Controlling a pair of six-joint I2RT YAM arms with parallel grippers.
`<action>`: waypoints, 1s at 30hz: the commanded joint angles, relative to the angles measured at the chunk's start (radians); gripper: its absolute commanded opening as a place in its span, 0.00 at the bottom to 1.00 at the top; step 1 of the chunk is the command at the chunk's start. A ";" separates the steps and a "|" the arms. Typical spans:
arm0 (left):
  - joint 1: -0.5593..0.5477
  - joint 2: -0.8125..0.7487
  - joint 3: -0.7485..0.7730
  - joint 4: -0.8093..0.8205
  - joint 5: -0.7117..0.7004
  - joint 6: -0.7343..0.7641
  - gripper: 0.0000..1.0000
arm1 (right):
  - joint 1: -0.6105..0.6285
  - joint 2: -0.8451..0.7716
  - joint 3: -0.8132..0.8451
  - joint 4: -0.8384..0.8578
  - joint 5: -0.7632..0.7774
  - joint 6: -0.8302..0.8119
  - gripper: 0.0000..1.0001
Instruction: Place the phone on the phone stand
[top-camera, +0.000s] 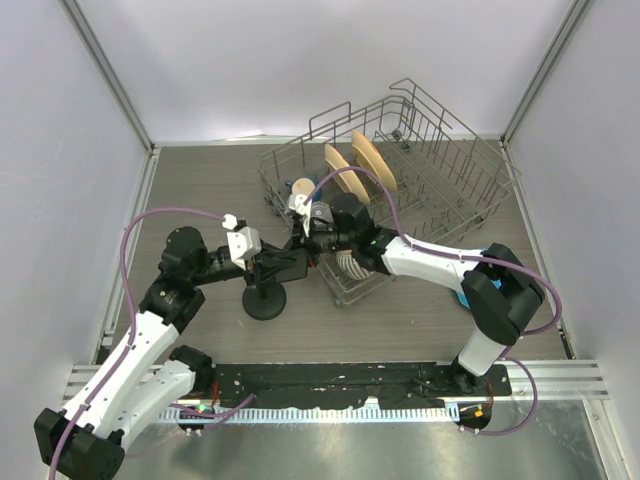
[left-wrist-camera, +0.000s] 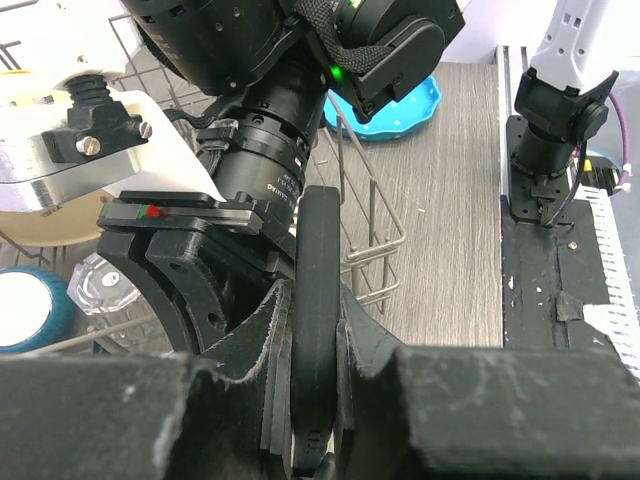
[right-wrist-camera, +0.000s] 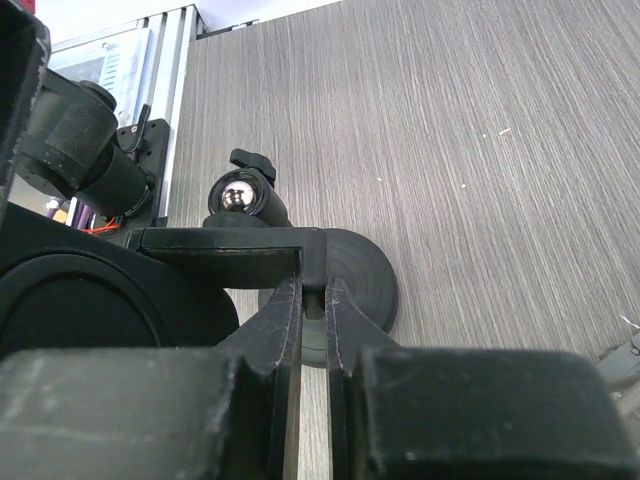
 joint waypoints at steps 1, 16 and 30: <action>0.000 -0.015 0.007 0.069 0.009 -0.034 0.00 | -0.020 -0.057 0.036 0.210 -0.038 0.084 0.01; 0.000 0.041 -0.001 0.273 0.116 -0.247 0.00 | -0.008 -0.213 -0.051 0.273 0.119 0.159 0.01; 0.000 0.084 0.027 0.227 0.161 -0.252 0.00 | -0.008 -0.216 0.020 0.147 -0.024 0.175 0.01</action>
